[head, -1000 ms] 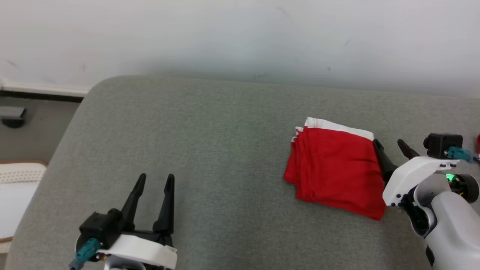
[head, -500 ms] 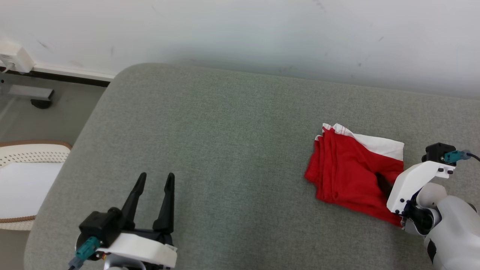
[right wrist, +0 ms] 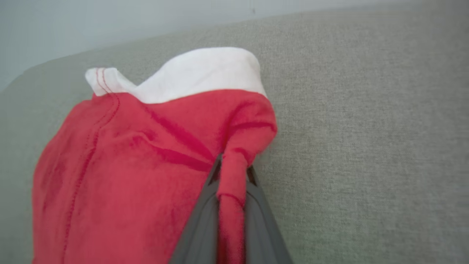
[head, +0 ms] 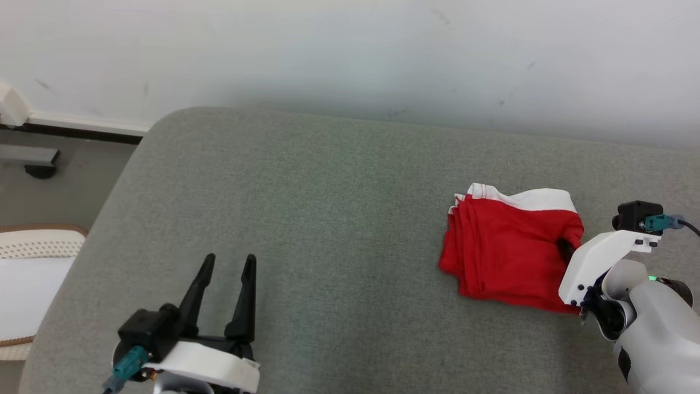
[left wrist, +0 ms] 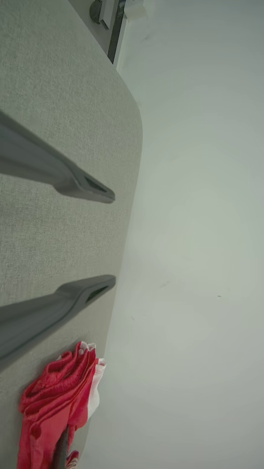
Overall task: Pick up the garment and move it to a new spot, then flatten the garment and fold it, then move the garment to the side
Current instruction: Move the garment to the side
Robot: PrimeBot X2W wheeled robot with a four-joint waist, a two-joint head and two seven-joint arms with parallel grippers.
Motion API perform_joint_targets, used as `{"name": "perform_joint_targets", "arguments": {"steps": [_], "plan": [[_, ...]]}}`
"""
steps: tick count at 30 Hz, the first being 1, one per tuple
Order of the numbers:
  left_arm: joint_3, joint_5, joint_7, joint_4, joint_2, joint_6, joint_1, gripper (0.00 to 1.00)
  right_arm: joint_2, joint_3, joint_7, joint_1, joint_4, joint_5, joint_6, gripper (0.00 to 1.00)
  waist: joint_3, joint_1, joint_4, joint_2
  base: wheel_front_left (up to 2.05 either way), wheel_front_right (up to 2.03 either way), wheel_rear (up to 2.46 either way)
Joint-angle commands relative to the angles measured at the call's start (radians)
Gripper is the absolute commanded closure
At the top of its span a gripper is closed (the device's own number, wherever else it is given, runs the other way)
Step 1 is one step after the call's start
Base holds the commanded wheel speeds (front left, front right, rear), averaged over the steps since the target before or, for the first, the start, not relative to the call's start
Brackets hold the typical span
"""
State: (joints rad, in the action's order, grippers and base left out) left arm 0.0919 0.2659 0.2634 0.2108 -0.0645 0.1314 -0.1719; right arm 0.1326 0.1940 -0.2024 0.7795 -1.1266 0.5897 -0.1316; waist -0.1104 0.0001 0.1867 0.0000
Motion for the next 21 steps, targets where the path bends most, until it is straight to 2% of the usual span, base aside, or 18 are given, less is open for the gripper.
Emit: {"name": "perform_joint_targets", "arguments": {"steps": [1,6,14,15,21], "plan": [[0.007,-0.004,0.001,0.001,-0.006,-0.001,0.012,0.00,0.013,0.019,0.019,0.011,0.013,-0.010,0.002,1.00,0.024,-0.0001,-0.023,0.0000,0.00,0.00,0.00],[0.045,-0.007,0.001,-0.006,-0.008,-0.001,0.016,0.00,0.033,0.079,0.044,-0.003,0.049,-0.015,0.002,1.00,0.058,-0.0001,-0.079,0.0000,0.00,0.00,0.00],[0.114,0.009,0.001,-0.003,-0.009,-0.001,0.029,0.00,0.059,0.170,0.044,-0.027,0.120,0.012,0.002,1.00,0.088,-0.0001,-0.226,0.0000,0.00,0.00,0.00],[0.114,0.009,0.001,-0.003,-0.009,-0.001,0.029,0.00,0.059,0.170,0.044,-0.027,0.120,0.012,0.002,1.00,0.088,-0.0001,-0.226,0.0000,0.00,0.00,0.00],[0.155,0.024,0.001,-0.006,-0.009,-0.001,0.023,0.00,0.071,0.219,0.045,-0.043,0.159,0.043,0.002,1.00,0.091,-0.0001,-0.349,0.0000,0.00,0.00,0.00]]}}
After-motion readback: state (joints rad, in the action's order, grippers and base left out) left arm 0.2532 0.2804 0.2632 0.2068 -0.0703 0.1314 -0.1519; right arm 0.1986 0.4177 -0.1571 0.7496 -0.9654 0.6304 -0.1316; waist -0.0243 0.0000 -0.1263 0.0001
